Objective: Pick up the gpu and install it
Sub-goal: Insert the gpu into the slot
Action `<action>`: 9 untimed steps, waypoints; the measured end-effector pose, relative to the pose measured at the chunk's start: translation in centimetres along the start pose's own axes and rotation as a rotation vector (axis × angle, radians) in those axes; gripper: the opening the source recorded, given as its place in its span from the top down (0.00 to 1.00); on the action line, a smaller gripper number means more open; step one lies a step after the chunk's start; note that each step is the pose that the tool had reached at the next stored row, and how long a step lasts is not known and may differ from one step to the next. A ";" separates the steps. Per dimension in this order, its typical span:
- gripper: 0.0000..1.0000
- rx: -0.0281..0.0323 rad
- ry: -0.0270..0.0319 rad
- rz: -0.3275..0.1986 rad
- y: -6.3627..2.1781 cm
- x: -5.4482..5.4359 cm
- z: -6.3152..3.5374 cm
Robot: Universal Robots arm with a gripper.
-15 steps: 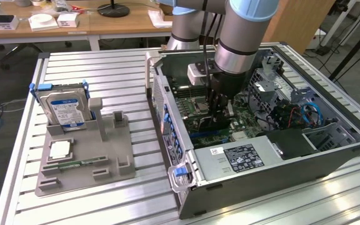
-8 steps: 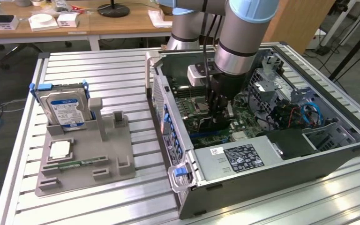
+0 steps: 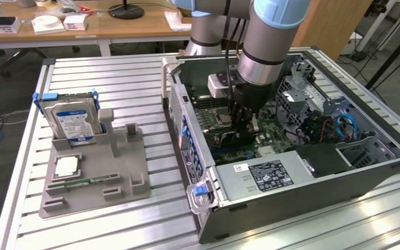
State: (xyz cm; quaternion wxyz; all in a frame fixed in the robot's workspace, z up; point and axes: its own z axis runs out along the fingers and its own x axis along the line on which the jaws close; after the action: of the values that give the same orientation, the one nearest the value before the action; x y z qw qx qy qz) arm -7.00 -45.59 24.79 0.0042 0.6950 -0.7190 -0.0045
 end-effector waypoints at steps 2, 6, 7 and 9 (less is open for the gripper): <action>0.74 0.0000 -0.0001 0.000 0.00 0.0 0.00; 0.74 0.0000 -0.0001 0.000 0.00 0.0 0.00; 0.74 0.0000 -0.0001 0.000 0.00 0.0 0.00; 0.74 0.0000 -0.0001 0.000 0.00 0.0 0.01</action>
State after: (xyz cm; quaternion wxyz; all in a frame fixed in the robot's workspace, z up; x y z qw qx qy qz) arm -7.00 -45.60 24.78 0.0041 0.6950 -0.7190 -0.0046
